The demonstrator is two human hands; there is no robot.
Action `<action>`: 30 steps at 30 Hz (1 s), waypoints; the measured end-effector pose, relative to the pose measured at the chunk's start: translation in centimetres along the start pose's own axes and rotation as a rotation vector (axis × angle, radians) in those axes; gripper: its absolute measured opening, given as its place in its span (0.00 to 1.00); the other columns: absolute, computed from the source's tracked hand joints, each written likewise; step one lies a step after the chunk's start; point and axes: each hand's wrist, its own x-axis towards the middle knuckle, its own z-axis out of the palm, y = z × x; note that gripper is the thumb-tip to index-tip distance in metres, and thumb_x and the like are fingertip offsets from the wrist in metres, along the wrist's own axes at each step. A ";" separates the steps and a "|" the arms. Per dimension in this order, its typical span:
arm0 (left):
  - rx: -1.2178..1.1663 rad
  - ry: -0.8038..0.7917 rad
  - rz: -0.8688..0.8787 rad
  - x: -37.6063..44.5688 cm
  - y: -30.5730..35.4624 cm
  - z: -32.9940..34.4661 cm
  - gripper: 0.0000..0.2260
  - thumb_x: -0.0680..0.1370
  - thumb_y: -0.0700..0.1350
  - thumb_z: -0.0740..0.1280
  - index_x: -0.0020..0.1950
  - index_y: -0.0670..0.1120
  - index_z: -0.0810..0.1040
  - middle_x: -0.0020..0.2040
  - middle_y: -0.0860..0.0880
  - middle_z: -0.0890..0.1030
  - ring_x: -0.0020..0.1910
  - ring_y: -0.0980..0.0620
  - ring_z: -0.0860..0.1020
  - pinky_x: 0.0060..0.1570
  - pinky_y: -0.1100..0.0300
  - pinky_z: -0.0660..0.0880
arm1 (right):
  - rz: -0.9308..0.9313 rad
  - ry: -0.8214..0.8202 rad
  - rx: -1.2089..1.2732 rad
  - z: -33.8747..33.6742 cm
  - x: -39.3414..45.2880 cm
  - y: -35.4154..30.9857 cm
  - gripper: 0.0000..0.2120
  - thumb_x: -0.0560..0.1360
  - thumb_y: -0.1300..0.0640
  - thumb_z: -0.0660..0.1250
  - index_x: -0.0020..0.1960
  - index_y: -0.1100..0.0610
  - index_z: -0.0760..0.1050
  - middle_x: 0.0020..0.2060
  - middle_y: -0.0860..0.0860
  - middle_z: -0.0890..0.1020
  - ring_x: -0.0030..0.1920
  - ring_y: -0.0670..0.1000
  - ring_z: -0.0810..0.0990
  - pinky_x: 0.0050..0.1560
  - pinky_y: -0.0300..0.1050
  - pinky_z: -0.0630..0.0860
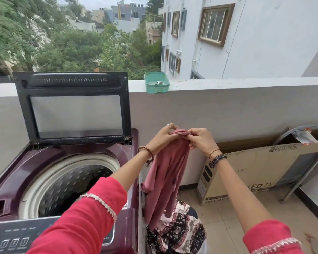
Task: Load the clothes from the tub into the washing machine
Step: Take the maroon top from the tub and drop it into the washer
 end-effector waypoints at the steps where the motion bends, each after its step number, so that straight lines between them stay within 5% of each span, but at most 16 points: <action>1: -0.023 -0.027 -0.025 -0.4 -0.3 -0.2 0.08 0.72 0.46 0.71 0.48 0.50 0.74 0.42 0.48 0.76 0.40 0.53 0.72 0.40 0.60 0.71 | -0.021 0.051 -0.013 0.1 0.2 -0.1 0.04 0.75 0.62 0.67 0.45 0.62 0.80 0.26 0.54 0.74 0.19 0.40 0.72 0.25 0.34 0.76; 4: 0.046 -0.125 -0.155 -1.9 -2.4 -1.0 0.09 0.72 0.40 0.73 0.51 0.42 0.79 0.45 0.47 0.80 0.42 0.52 0.77 0.51 0.55 0.75 | -0.053 0.190 0.020 -0.3 0.7 -0.6 0.05 0.75 0.60 0.67 0.44 0.61 0.80 0.25 0.54 0.73 0.19 0.40 0.71 0.23 0.33 0.75; 12: 0.423 -0.055 -0.328 -3.6 -7.2 -4.1 0.10 0.72 0.46 0.73 0.35 0.44 0.74 0.36 0.48 0.77 0.33 0.53 0.74 0.33 0.62 0.70 | -0.044 0.395 0.174 -1.3 0.4 -0.6 0.11 0.76 0.56 0.66 0.36 0.57 0.76 0.23 0.50 0.68 0.17 0.41 0.66 0.19 0.33 0.67; 14: 0.573 -0.014 -0.373 -3.6 -7.5 -4.8 0.09 0.72 0.42 0.71 0.35 0.45 0.74 0.38 0.45 0.78 0.37 0.49 0.78 0.34 0.61 0.73 | -0.027 0.413 0.238 -1.5 0.4 -0.6 0.12 0.75 0.55 0.66 0.34 0.56 0.75 0.20 0.46 0.66 0.18 0.41 0.63 0.19 0.34 0.62; 17: 0.861 0.097 -0.340 -2.9 -7.3 -5.8 0.11 0.72 0.45 0.71 0.45 0.37 0.80 0.48 0.38 0.78 0.51 0.41 0.77 0.48 0.55 0.74 | -0.014 0.386 0.264 -1.7 0.4 -0.4 0.13 0.75 0.55 0.67 0.32 0.56 0.74 0.17 0.40 0.64 0.20 0.41 0.59 0.21 0.38 0.56; 24: 0.927 0.290 -0.130 -0.2 -1.6 -3.4 0.19 0.71 0.36 0.59 0.54 0.53 0.82 0.54 0.45 0.82 0.56 0.42 0.78 0.50 0.55 0.74 | 0.015 0.020 0.078 -0.9 -0.3 0.0 0.15 0.75 0.60 0.66 0.30 0.59 0.72 0.20 0.49 0.66 0.17 0.41 0.64 0.21 0.34 0.65; 27: 0.667 0.151 0.002 1.3 0.0 -2.7 0.24 0.66 0.30 0.55 0.50 0.49 0.83 0.50 0.46 0.84 0.52 0.45 0.80 0.54 0.54 0.76 | 0.053 -0.211 -0.030 -0.5 -0.9 -0.2 0.12 0.76 0.63 0.65 0.34 0.60 0.76 0.21 0.51 0.73 0.18 0.42 0.72 0.23 0.31 0.69; 30: 0.384 -0.007 0.033 1.8 1.3 -2.0 0.23 0.64 0.24 0.51 0.44 0.39 0.82 0.40 0.41 0.82 0.38 0.48 0.81 0.45 0.56 0.80 | 0.114 -0.426 -0.020 -0.9 -1.3 -0.7 0.06 0.76 0.65 0.65 0.49 0.61 0.80 0.34 0.51 0.80 0.28 0.42 0.78 0.29 0.31 0.74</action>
